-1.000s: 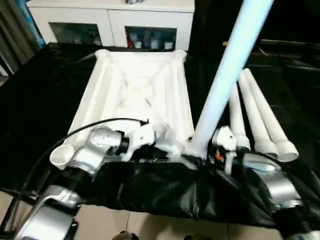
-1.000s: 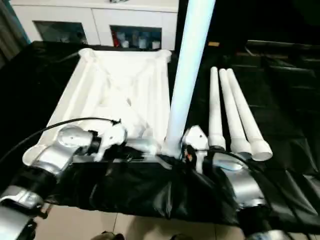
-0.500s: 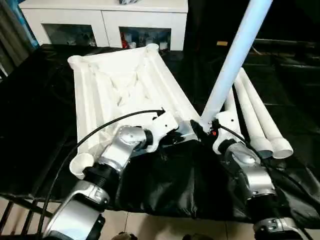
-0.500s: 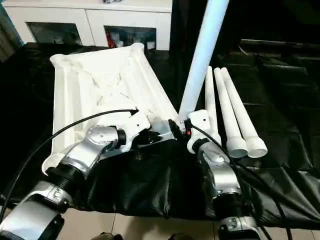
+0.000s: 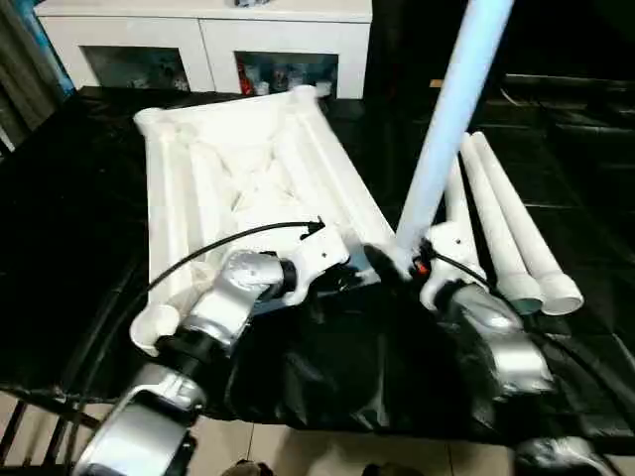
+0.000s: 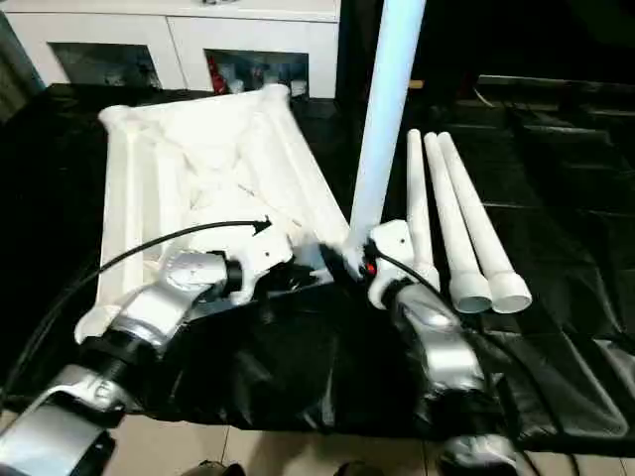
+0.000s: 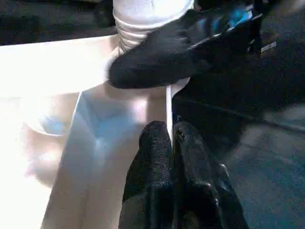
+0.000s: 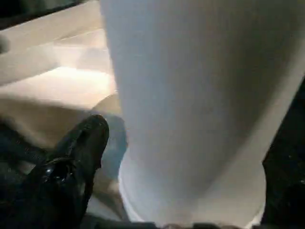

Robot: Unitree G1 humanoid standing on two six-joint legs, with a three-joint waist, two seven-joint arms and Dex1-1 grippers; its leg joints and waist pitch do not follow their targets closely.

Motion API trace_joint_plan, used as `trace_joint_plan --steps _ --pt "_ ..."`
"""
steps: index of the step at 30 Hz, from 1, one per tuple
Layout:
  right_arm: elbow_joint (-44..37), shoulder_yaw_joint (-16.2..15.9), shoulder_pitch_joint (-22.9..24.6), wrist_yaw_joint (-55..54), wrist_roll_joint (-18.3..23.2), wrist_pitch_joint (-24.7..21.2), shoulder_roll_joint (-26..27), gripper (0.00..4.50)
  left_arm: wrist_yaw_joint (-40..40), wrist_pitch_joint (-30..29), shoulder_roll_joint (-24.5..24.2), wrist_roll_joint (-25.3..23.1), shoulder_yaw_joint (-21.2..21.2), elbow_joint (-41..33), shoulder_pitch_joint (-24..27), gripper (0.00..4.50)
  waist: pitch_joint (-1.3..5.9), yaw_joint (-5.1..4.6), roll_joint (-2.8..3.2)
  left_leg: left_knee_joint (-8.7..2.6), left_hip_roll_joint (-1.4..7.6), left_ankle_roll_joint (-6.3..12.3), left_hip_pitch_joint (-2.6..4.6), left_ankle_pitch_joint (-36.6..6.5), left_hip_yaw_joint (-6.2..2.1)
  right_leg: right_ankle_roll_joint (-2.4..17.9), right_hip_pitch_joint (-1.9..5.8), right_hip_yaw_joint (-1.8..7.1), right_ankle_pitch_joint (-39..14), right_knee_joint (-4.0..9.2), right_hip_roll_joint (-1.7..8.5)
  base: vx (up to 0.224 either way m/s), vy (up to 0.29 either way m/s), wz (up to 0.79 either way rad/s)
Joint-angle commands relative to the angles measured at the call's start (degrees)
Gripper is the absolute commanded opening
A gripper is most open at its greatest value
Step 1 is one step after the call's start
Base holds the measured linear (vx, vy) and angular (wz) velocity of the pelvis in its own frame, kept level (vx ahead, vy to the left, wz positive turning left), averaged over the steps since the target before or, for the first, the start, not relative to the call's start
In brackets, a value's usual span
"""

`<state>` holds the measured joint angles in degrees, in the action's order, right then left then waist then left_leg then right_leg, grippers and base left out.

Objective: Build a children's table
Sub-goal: Rotate leg to tighten

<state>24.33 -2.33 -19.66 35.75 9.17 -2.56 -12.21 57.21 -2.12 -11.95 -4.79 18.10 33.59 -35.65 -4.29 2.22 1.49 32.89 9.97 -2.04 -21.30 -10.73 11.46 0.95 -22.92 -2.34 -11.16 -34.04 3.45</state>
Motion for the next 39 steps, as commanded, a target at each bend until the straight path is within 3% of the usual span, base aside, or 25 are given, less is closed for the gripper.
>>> trace_joint_plan --steps 1,11,19,32,36,39 --pt "-2.9 -2.7 1.5 6.5 1.0 -1.4 -1.7 4.23 5.0 1.6 -0.6 1.7 2.4 -1.3 1.6 0.00 3.38 0.24 -0.43 -3.30 3.46 6.54 0.49 -7.8 -1.60 15.5 2.97 2.65 -3.1 3.56 5.01 0.000 0.000 0.00" --pt "-11.5 -8.2 5.4 26.9 5.0 -4.9 -12.6 4.23 19.8 4.4 -7.2 4.4 4.0 -2.6 2.5 0.00 3.23 1.48 -0.53 -3.29 3.81 6.17 0.61 -8.5 -1.45 15.2 2.88 2.56 -5.3 3.48 4.96 0.000 0.000 0.00" --pt "-13.5 -10.0 6.1 31.9 5.2 -6.7 -15.1 3.61 24.0 5.6 -9.5 4.6 5.0 -2.1 2.4 0.00 3.27 1.88 -0.47 -3.30 3.90 5.94 0.72 -8.1 -1.46 15.4 2.71 2.49 -5.0 3.38 4.98 0.000 0.000 0.00" --pt "-13.9 -9.2 6.8 29.2 6.0 -8.7 -13.3 2.80 23.8 5.4 -9.0 4.9 4.5 -1.3 2.2 0.00 3.33 2.51 -0.39 -3.21 3.84 5.49 0.75 -7.8 -1.45 15.3 2.73 2.49 -4.4 3.30 5.03 0.000 0.000 0.00" --pt "-11.8 -7.1 5.9 21.2 4.7 -9.1 -9.5 2.78 18.7 4.4 -6.9 4.5 3.4 0.0 1.3 0.00 2.87 2.07 -0.40 -3.69 3.74 3.39 0.86 -11.5 -1.60 14.2 2.52 2.53 -11.9 4.11 5.20 0.000 0.000 0.00" --pt "-5.7 -3.7 3.3 8.8 2.3 -7.5 -4.6 2.77 11.5 2.0 -3.5 4.1 1.8 2.0 -0.3 0.00 2.69 1.22 -0.45 -4.02 3.50 1.09 1.05 -14.2 -1.88 12.7 2.21 2.56 -17.7 4.64 5.23 0.000 0.000 0.00"
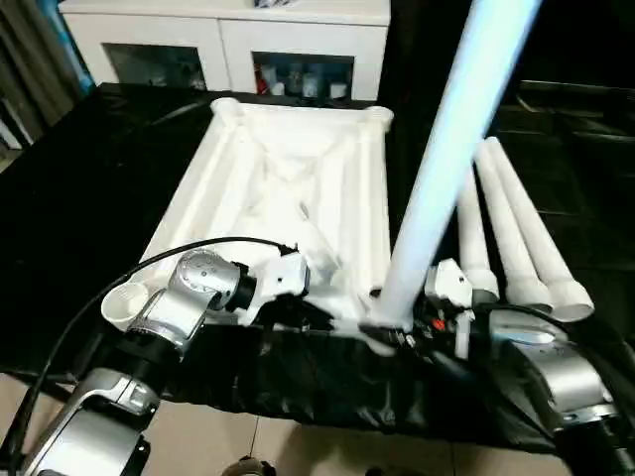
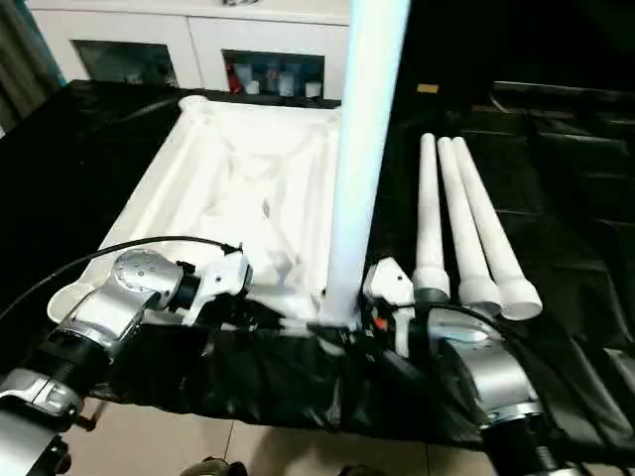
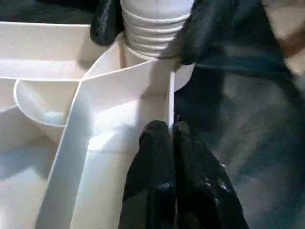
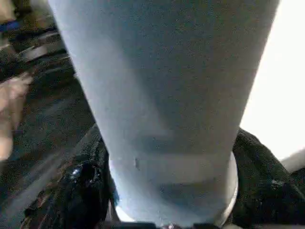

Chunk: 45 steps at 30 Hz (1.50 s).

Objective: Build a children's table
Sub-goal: Rotate leg to tighten

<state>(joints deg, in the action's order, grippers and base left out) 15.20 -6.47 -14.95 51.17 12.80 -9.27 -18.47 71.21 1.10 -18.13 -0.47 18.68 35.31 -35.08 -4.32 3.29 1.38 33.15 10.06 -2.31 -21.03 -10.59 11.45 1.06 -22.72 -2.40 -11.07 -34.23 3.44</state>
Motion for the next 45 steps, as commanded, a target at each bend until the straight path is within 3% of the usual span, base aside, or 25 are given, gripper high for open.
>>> trace_joint_plan --steps 1,3,4,11,16,18,20,26,28,34,36,37,40,41,45 --pt "3.4 0.4 -1.4 -6.6 -1.4 -0.8 1.7 2.77 -2.5 -1.2 2.7 -0.2 1.2 0.2 -0.9 0.00 2.72 -0.34 -0.44 -4.39 3.28 0.67 0.62 -15.2 -2.11 11.9 2.29 2.51 -19.9 5.04 5.26 0.000 0.000 0.00" --pt "6.2 1.7 -2.7 -11.7 -2.0 -0.5 3.8 2.77 -5.9 -2.5 4.6 -0.4 0.6 0.8 -1.6 0.00 2.81 -0.70 -0.47 -4.43 3.28 0.92 0.37 -14.2 -2.10 11.4 2.37 2.60 -18.5 4.97 5.20 0.000 0.000 0.00" --pt "7.3 2.2 -3.2 -13.5 -1.9 -0.8 5.0 2.77 -7.7 -3.2 5.6 -0.7 0.4 1.0 -1.8 0.00 2.96 -0.79 -0.39 -4.23 3.32 1.27 0.73 -14.0 -1.93 12.0 2.14 2.71 -16.5 5.01 5.14 0.000 0.000 0.00" --pt "10.9 3.2 -5.4 -22.9 -2.7 -1.1 11.7 2.76 -19.8 -7.3 11.1 -2.7 -1.0 1.9 -3.1 0.00 3.18 -0.87 -0.41 -3.72 3.10 3.57 0.39 -9.3 -1.59 13.8 2.48 2.76 -9.0 4.38 5.00 0.000 0.000 0.00" --pt "12.7 3.8 -5.9 -25.9 -3.6 1.4 14.6 2.76 -21.2 -7.2 12.6 -4.1 0.0 0.5 -2.0 0.00 2.91 -0.86 -0.23 -4.05 3.18 3.45 0.47 -11.7 -1.75 12.9 2.33 2.62 -12.8 4.87 5.01 0.000 0.000 0.00" --pt "12.7 4.0 -5.8 -25.4 -3.2 2.2 14.7 3.32 -20.6 -7.5 12.6 -3.6 0.0 0.1 -1.8 0.00 2.91 -0.93 -0.17 -4.18 3.26 3.07 0.47 -12.4 -1.81 12.6 2.29 2.68 -13.2 4.86 4.99 0.000 0.000 0.00" --pt "12.0 3.8 -5.5 -23.6 -2.4 2.4 14.6 3.32 -19.9 -7.6 12.4 -3.2 0.0 -0.3 -1.7 0.00 2.93 -0.91 -0.17 -4.14 3.26 3.22 0.46 -12.4 -1.78 12.7 2.31 2.74 -12.4 4.83 5.04 0.000 0.000 0.00" --pt "9.0 2.3 -4.7 -18.9 -3.3 3.5 11.9 3.92 -16.1 -5.9 10.6 -2.7 0.4 -1.1 -1.2 0.00 3.00 -0.78 -0.13 -4.02 3.17 4.35 0.27 -10.9 -1.72 13.1 2.53 2.68 -9.9 4.67 5.02 0.000 0.000 0.00" --pt "8.4 1.8 -4.4 -17.2 -3.4 3.9 10.9 3.92 -14.5 -5.6 10.2 -2.2 0.3 -1.8 -0.9 0.00 3.11 -0.78 0.09 -3.99 3.24 4.65 0.30 -10.1 -1.73 13.5 2.53 2.67 -8.6 4.49 5.07 0.000 0.000 0.00" --pt "3.4 -0.9 -1.7 -5.4 -1.7 3.8 4.4 3.92 -5.8 -3.8 6.6 -0.8 1.5 -4.0 0.4 0.00 3.21 -0.38 0.02 -3.65 3.42 7.16 0.17 -8.0 -1.62 14.9 2.79 2.64 -3.3 3.88 5.01 0.000 0.000 0.00" --pt "1.7 -1.6 -0.7 -1.9 -1.1 3.6 2.6 3.92 -3.7 -2.9 5.6 -0.7 1.7 -4.1 0.5 0.00 3.09 -0.10 0.03 -3.72 3.53 6.98 0.27 -8.6 -1.55 15.0 2.69 2.53 -4.7 4.03 4.90 0.000 0.000 0.00" --pt "0.1 -2.4 0.2 1.8 -0.7 3.1 0.5 3.92 -1.8 -2.3 4.7 -0.6 1.7 -3.8 0.5 0.00 3.04 0.04 0.32 -3.81 3.56 6.63 0.31 -9.4 -1.56 14.9 2.61 2.48 -6.0 4.13 4.90 0.000 0.000 0.00" --pt "-1.5 -3.6 1.2 5.5 -0.6 3.1 -1.7 3.92 -0.3 -1.3 3.8 -0.6 1.8 -3.5 0.4 0.00 2.97 0.38 0.21 -3.85 3.67 6.23 0.43 -10.2 -1.50 14.5 2.56 2.52 -7.5 4.26 4.86 0.000 0.000 0.00" --pt "-3.5 -5.3 2.4 9.8 -0.2 2.2 -4.6 3.92 2.1 -0.8 2.5 -0.3 2.1 -3.6 0.3 0.00 2.98 0.50 0.27 -3.81 3.64 6.01 0.45 -10.1 -1.50 14.5 2.54 2.57 -7.5 4.24 4.95 0.000 0.000 0.00" --pt "-5.0 -6.0 2.9 12.5 0.4 1.1 -6.4 3.92 4.8 -0.8 1.2 0.4 2.2 -4.1 0.4 0.00 3.07 0.76 0.21 -3.75 3.69 6.35 0.34 -9.4 -1.53 14.6 2.55 2.50 -7.0 4.08 5.01 0.000 0.000 0.00"
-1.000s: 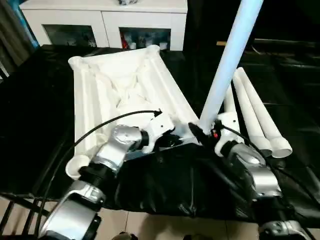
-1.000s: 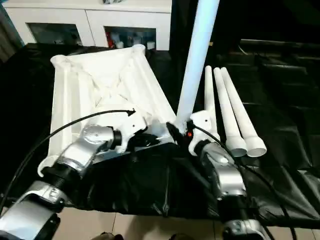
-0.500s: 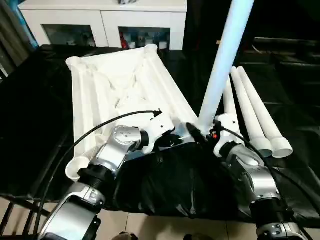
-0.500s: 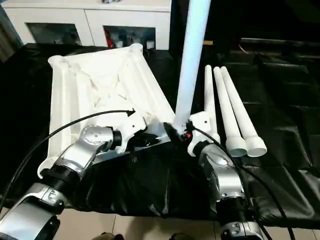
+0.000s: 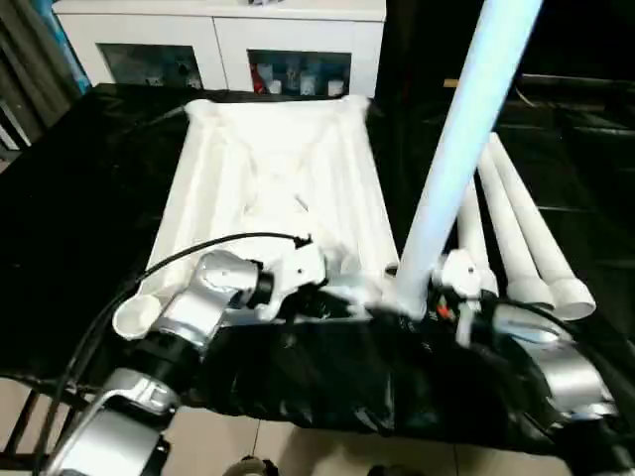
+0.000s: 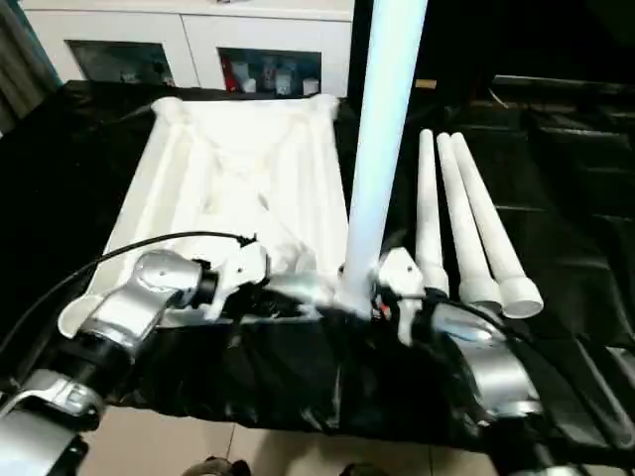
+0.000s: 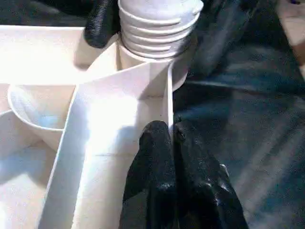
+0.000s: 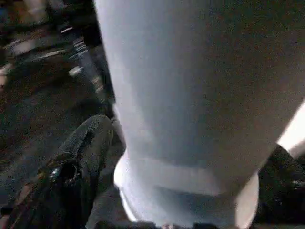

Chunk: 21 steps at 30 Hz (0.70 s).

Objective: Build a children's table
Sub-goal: Rotate leg to tighten

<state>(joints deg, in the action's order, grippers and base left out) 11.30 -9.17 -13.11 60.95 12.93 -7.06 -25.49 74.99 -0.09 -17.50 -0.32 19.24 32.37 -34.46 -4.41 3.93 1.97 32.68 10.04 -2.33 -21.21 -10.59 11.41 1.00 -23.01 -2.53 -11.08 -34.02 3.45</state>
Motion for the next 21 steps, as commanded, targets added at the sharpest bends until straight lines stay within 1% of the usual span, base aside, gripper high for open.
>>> trace_joint_plan --steps 1,3,4,6,7,8,10,12,13,14,18,21 --pt "-1.1 -3.4 1.1 2.8 0.3 -1.1 0.6 3.92 1.2 0.4 0.5 0.3 1.7 -1.2 -0.2 0.00 3.16 0.12 -0.38 -3.28 3.71 6.38 0.53 -9.4 -1.49 14.6 2.84 2.63 -7.0 3.87 5.00 0.000 0.000 0.00" --pt "-1.1 -3.8 0.7 4.2 0.3 -1.7 -0.3 3.92 3.8 1.0 -0.9 0.3 2.5 -1.5 0.0 0.00 3.12 0.16 -0.49 -3.34 3.70 6.09 0.52 -9.7 -1.51 14.6 2.84 2.62 -8.1 3.97 5.01 0.000 0.000 0.00" --pt "-1.2 -3.9 0.7 4.4 0.4 -1.9 -0.4 3.60 4.2 1.0 -1.1 0.3 2.6 -1.5 0.1 0.00 3.16 0.15 -0.45 -3.34 3.70 5.93 0.57 -9.6 -1.51 14.6 2.79 2.61 -7.8 3.87 4.91 0.000 0.000 0.00" --pt "-1.2 -3.9 0.6 4.8 0.5 -2.2 -0.5 3.60 4.8 1.0 -1.4 0.4 2.7 -1.9 0.3 0.00 3.22 0.18 -0.48 -3.30 3.71 5.98 0.57 -9.0 -1.51 14.7 2.84 2.63 -7.1 3.81 4.97 0.000 0.000 0.00" --pt "-1.3 -3.8 0.6 5.3 0.6 -2.6 -0.7 3.42 5.5 1.1 -1.7 0.5 2.7 -2.0 0.4 0.00 3.23 0.18 -0.52 -3.25 3.66 6.04 0.56 -8.8 -1.47 14.8 2.83 2.63 -6.7 3.78 4.93 0.000 0.000 0.00" --pt "-1.5 -3.8 0.7 5.7 0.8 -3.1 -0.9 3.42 6.0 1.1 -1.9 0.5 2.8 -2.0 0.5 0.00 3.25 0.22 -0.68 -3.25 3.65 6.11 0.58 -8.8 -1.46 14.8 2.84 2.60 -6.8 3.78 4.90 0.000 0.000 0.00" --pt "-1.7 -3.8 0.7 6.1 1.0 -3.4 -1.0 3.18 6.3 1.2 -2.0 0.6 2.8 -2.0 0.5 0.00 3.23 0.35 -0.55 -3.24 3.71 6.16 0.57 -8.6 -1.47 14.8 2.83 2.61 -6.9 3.75 4.97 0.000 0.000 0.00" --pt "-2.1 -4.0 0.8 6.6 1.5 -4.1 -1.2 3.15 6.7 1.3 -2.2 0.6 2.9 -1.7 0.5 0.00 3.25 0.46 -0.60 -3.19 3.65 6.09 0.59 -8.5 -1.44 14.7 2.83 2.62 -6.9 3.77 4.94 0.000 0.000 0.00" --pt "-2.3 -4.1 0.9 6.7 1.7 -4.3 -1.3 2.98 6.9 1.5 -2.3 0.5 3.0 -1.6 0.5 0.00 3.37 0.55 -0.62 -3.17 3.68 6.05 0.63 -8.4 -1.45 14.6 2.87 2.62 -7.0 3.74 4.98 0.000 0.000 0.00" --pt "-2.4 -4.2 1.0 6.8 1.8 -4.5 -1.4 2.91 7.0 1.6 -2.4 0.5 3.0 -1.4 0.5 0.00 3.34 0.57 -0.61 -3.19 3.68 5.99 0.61 -8.3 -1.46 14.6 2.82 2.60 -7.0 3.72 4.95 0.000 0.000 0.00" --pt "-2.7 -4.3 1.3 6.7 2.0 -5.2 -1.0 2.86 7.0 1.7 -2.5 0.5 3.3 -1.3 0.6 0.00 3.49 0.66 -0.62 -3.10 3.66 5.93 0.62 -7.9 -1.44 14.6 2.89 2.61 -6.5 3.62 4.97 0.000 0.000 0.00" --pt "-2.9 -3.6 1.6 5.3 2.7 -6.2 0.0 2.85 6.6 1.6 -2.2 0.3 3.2 -1.2 0.7 0.00 3.47 0.80 -0.65 -3.07 3.62 5.93 0.59 -7.8 -1.41 14.5 2.85 2.63 -6.5 3.64 4.94 0.000 0.000 0.00"
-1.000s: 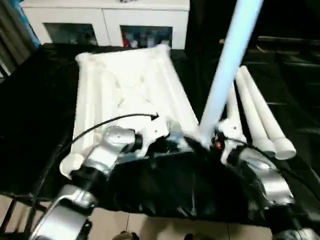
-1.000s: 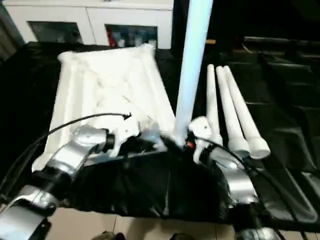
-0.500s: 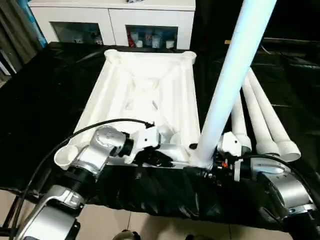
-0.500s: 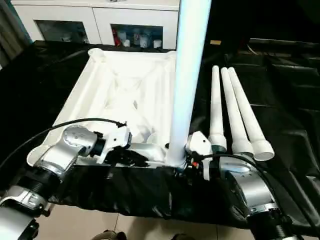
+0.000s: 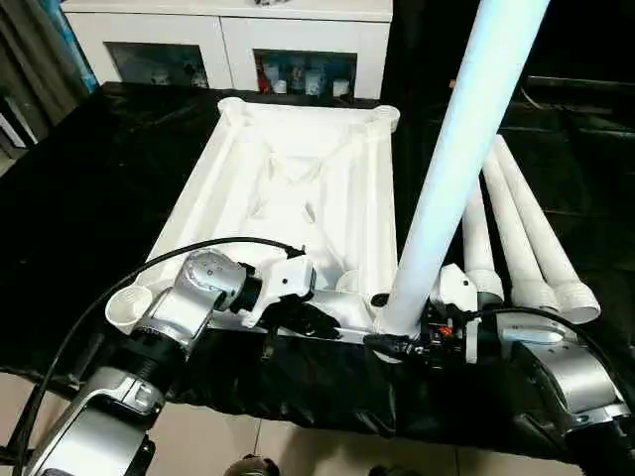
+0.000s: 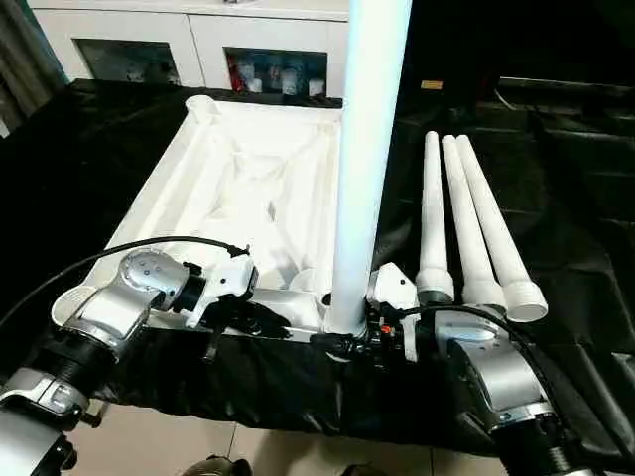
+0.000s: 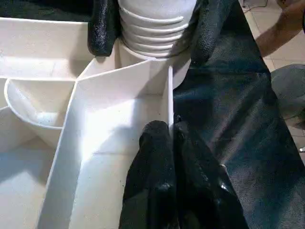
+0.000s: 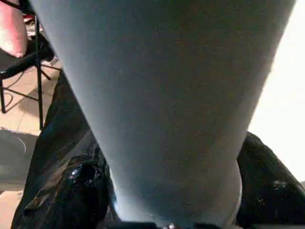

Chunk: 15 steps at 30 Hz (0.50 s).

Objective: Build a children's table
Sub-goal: Rotate leg to tighten

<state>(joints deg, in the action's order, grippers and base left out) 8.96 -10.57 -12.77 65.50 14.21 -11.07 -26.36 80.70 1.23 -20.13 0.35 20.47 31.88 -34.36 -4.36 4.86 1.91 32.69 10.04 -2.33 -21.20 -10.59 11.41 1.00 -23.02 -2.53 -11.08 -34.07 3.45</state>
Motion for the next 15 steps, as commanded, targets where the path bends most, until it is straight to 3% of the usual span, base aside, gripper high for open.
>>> trace_joint_plan --steps 1,4,7,8,10,12,13,15 --pt "-0.5 -1.8 1.3 -0.2 1.4 -2.3 1.4 2.85 0.3 0.1 0.7 -0.5 1.8 -0.5 0.6 0.00 3.46 -0.10 -0.58 -3.08 3.63 5.88 0.61 -7.7 -1.43 14.5 2.87 2.60 -6.5 3.65 4.93 0.000 0.000 0.00" --pt "1.8 0.5 0.4 -7.5 -0.2 -1.8 4.5 2.84 -4.4 -0.3 2.0 -2.2 1.2 1.6 -0.4 0.00 3.23 -0.32 -0.58 -3.27 3.55 5.03 0.60 -9.0 -1.45 14.1 2.64 2.59 -9.0 3.97 4.98 0.000 0.000 0.00" --pt "7.4 3.6 -2.4 -19.9 -3.2 -0.7 9.3 2.84 -12.6 -2.7 5.5 -2.6 -1.1 4.5 -2.5 0.00 2.84 -1.01 -0.68 -3.80 3.36 2.00 0.96 -13.5 -1.82 11.9 2.51 2.64 -18.6 4.95 5.18 0.000 0.000 0.00" --pt "7.5 3.7 -2.5 -20.2 -3.3 -0.7 9.5 2.83 -12.8 -2.8 5.6 -2.6 -1.1 4.5 -2.6 0.00 2.84 -1.01 -0.68 -3.80 3.36 2.00 0.96 -13.5 -1.82 11.9 2.51 2.64 -18.6 4.95 5.18 0.000 0.000 0.00" --pt "14.4 7.1 -6.0 -33.1 -5.5 1.6 14.2 2.83 -19.9 -5.2 9.2 -2.9 -2.5 6.4 -4.4 0.00 3.02 -2.29 -0.59 -3.92 3.26 0.21 0.73 -14.1 -2.12 11.9 2.47 2.58 -18.5 4.74 5.12 0.000 0.000 0.00" --pt "16.4 7.9 -6.9 -35.9 -5.7 2.0 15.5 2.83 -22.7 -6.0 10.4 -3.2 -3.0 6.8 -4.8 0.00 3.05 -2.66 -0.52 -3.85 3.16 0.34 0.68 -14.1 -2.05 12.0 2.51 2.60 -17.2 4.81 5.07 0.000 0.000 0.00" --pt "18.4 8.9 -8.0 -39.4 -5.8 2.5 16.9 2.82 -25.2 -6.9 11.6 -3.3 -3.5 6.7 -4.8 0.00 3.21 -2.89 -0.41 -3.47 3.00 1.47 0.67 -12.9 -1.80 12.7 2.47 2.81 -14.3 4.73 5.08 0.000 0.000 0.00" --pt "21.1 10.4 -9.4 -44.4 -5.6 3.4 19.1 2.82 -29.2 -8.3 13.5 -3.4 -4.2 6.3 -4.5 0.00 3.25 -3.01 -0.38 -3.35 3.02 1.99 0.68 -12.0 -1.67 13.5 2.47 2.84 -12.2 4.67 5.05 0.000 0.000 0.00"
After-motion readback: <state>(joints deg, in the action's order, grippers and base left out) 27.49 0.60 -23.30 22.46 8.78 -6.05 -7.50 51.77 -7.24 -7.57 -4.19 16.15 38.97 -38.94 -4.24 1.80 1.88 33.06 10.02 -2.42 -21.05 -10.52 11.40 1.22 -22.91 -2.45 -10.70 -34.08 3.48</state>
